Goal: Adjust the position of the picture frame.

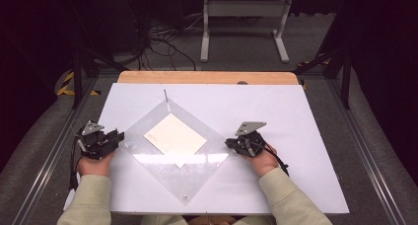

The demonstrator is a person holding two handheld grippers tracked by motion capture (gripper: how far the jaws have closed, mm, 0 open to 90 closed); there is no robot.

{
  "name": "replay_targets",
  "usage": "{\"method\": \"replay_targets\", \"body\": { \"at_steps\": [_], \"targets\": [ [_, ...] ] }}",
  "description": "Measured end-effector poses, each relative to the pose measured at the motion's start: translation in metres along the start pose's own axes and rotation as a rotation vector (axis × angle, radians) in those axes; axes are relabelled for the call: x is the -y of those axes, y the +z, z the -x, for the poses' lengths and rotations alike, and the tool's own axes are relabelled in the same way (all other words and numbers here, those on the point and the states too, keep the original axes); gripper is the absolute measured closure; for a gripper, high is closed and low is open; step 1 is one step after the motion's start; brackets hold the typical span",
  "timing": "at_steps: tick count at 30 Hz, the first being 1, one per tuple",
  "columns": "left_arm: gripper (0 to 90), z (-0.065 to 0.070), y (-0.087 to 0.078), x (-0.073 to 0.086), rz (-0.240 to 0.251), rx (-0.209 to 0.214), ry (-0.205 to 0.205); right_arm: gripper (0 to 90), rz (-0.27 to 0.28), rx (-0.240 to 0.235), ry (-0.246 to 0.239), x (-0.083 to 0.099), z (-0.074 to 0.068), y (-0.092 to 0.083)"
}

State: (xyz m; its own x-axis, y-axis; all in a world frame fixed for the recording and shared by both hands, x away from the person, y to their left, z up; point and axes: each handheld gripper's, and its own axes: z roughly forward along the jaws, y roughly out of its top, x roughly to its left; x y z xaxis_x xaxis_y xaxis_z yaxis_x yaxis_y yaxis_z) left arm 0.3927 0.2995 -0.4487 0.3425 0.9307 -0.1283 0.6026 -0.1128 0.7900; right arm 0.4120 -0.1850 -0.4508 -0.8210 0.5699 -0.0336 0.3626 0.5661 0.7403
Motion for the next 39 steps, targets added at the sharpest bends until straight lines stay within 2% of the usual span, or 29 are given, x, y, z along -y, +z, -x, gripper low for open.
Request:
{"method": "replay_targets", "body": {
  "at_steps": [10,16,18,19,21,22,23,30,35,39],
  "targets": [
    [67.2,-0.004,-0.003,0.003,-0.006,-0.001,-0.007,84.4,-0.044,-0.048,-0.050,0.005,-0.019,-0.012],
    [68.9,-0.001,0.005,-0.001,-0.005,-0.016,0.001,84.2,-0.034,-0.055,-0.039,0.008,-0.022,-0.014],
    [73.6,0.000,0.008,-0.003,0.004,-0.033,0.018,84.2,-0.032,-0.055,-0.038,0.008,-0.022,-0.014],
    [80.5,0.002,0.008,-0.004,0.009,-0.034,0.027,84.2,-0.031,-0.054,-0.039,0.008,-0.022,-0.014],
    [84.0,0.007,0.010,-0.007,-0.003,-0.073,0.082,84.2,-0.030,-0.054,-0.041,0.008,-0.022,-0.014],
    [84.8,0.008,0.010,-0.009,-0.007,-0.079,0.093,84.2,-0.029,-0.054,-0.041,0.009,-0.022,-0.014],
    [84.9,0.008,0.011,-0.010,0.002,-0.076,0.086,84.2,-0.029,-0.054,-0.041,0.009,-0.022,-0.014],
    [85.0,0.019,0.031,-0.035,-0.004,-0.095,0.106,84.3,-0.043,-0.063,-0.046,0.014,-0.030,-0.022],
    [84.9,0.033,0.043,-0.055,0.008,-0.084,0.143,84.2,-0.041,-0.090,-0.045,0.025,-0.039,-0.033],
    [84.9,0.048,0.054,-0.067,0.010,-0.069,0.175,84.2,-0.048,-0.108,-0.063,0.034,-0.050,-0.044]
  ]
}}
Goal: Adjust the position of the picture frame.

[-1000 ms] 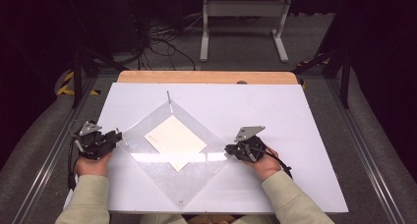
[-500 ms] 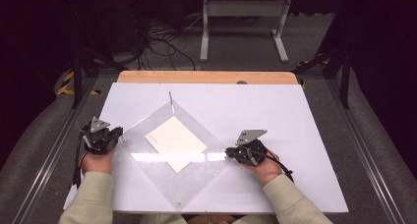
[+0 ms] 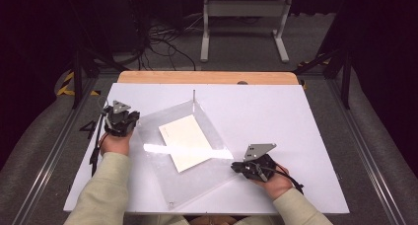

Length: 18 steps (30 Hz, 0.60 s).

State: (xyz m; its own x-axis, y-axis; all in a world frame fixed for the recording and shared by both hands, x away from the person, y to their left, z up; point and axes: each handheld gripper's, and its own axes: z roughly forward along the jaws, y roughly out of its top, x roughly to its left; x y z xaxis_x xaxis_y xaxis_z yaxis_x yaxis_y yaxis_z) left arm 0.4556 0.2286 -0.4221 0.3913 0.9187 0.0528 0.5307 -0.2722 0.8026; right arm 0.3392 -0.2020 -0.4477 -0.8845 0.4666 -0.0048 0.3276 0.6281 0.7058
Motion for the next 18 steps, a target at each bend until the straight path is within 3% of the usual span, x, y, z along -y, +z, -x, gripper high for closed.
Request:
{"method": "replay_targets", "body": {
  "at_steps": [4,10,18],
  "targets": [
    [84.9,0.016,0.018,-0.015,0.021,0.013,0.015,84.2,0.003,-0.012,-0.010,0.009,-0.011,-0.008],
    [85.0,0.032,0.037,-0.031,0.008,0.041,0.031,84.2,0.001,-0.018,-0.010,0.016,-0.023,-0.015],
    [85.0,0.056,0.063,-0.042,-0.019,0.127,0.065,84.2,0.002,-0.025,0.000,0.028,-0.039,-0.027]
  ]
}}
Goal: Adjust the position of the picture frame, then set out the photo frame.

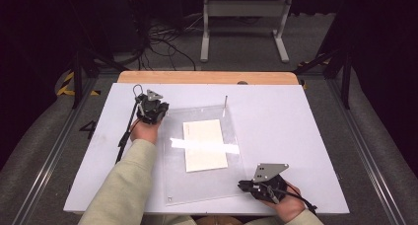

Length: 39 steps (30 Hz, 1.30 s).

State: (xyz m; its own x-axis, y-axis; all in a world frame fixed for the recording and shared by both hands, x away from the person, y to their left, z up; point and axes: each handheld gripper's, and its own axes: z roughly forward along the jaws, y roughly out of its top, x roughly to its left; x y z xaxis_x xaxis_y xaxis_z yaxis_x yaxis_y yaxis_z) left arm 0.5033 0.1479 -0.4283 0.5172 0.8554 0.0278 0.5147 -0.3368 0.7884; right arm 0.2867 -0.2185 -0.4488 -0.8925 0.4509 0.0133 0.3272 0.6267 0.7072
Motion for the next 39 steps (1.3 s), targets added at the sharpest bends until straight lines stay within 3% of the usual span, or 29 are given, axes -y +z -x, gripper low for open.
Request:
{"method": "replay_targets", "body": {
  "at_steps": [3,11,16,24,26,29,31,36,39],
  "targets": [
    [84.9,0.008,0.008,-0.003,0.019,0.027,0.007,84.1,-0.001,0.002,-0.005,0.005,-0.009,-0.005],
    [84.9,0.024,0.017,-0.008,-0.012,0.060,0.035,84.0,-0.016,-0.028,-0.007,0.011,-0.023,-0.012],
    [84.9,0.024,0.013,-0.003,-0.019,0.083,0.033,83.9,-0.025,-0.019,-0.018,0.012,-0.028,-0.014],
    [84.7,0.023,0.011,0.000,-0.011,0.086,0.036,83.2,-0.028,-0.036,0.003,0.013,-0.026,-0.015],
    [83.2,0.021,0.009,0.000,-0.022,0.117,0.010,75.6,-0.002,-0.030,-0.004,0.011,-0.025,-0.018],
    [65.3,0.019,0.005,0.002,-0.011,0.173,-0.022,64.6,0.079,-0.003,-0.025,0.006,-0.025,-0.029],
    [61.8,0.019,-0.001,0.005,-0.002,0.191,-0.020,60.5,0.113,0.011,-0.023,0.005,-0.022,-0.033],
    [46.2,0.016,-0.023,0.013,0.003,0.237,-0.019,50.1,0.177,0.066,0.044,0.006,-0.006,-0.038],
    [39.8,0.010,-0.038,0.020,0.017,0.283,-0.048,50.2,0.210,0.060,0.084,0.005,0.006,-0.040]
  ]
}}
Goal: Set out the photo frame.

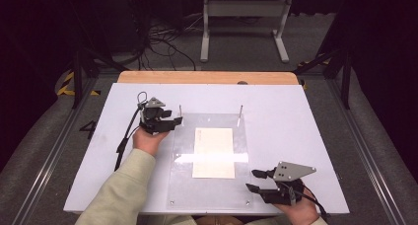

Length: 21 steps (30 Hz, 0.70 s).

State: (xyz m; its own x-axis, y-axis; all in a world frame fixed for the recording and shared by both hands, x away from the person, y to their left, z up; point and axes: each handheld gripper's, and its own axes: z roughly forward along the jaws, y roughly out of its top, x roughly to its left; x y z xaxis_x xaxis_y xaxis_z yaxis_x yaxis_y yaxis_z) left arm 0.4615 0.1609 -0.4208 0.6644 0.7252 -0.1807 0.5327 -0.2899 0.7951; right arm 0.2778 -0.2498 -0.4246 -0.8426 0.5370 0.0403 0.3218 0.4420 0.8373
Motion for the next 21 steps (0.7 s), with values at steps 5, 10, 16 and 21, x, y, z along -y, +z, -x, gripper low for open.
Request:
{"method": "replay_targets", "body": {
  "at_steps": [5,10,16,21],
  "targets": [
    [35.8,0.007,-0.022,0.013,0.013,0.030,0.025,47.9,0.060,-0.030,0.135,-0.010,0.027,-0.002],
    [34.4,0.013,-0.041,0.024,0.031,0.048,0.047,41.3,0.035,0.070,0.087,-0.028,0.044,0.003],
    [33.9,0.020,-0.055,0.036,0.034,0.052,0.084,34.2,-0.012,0.170,0.082,-0.050,0.064,0.018],
    [33.6,0.029,-0.066,0.047,0.039,0.071,0.112,45.3,-0.033,0.169,0.059,-0.063,0.082,0.032]
  ]
}}
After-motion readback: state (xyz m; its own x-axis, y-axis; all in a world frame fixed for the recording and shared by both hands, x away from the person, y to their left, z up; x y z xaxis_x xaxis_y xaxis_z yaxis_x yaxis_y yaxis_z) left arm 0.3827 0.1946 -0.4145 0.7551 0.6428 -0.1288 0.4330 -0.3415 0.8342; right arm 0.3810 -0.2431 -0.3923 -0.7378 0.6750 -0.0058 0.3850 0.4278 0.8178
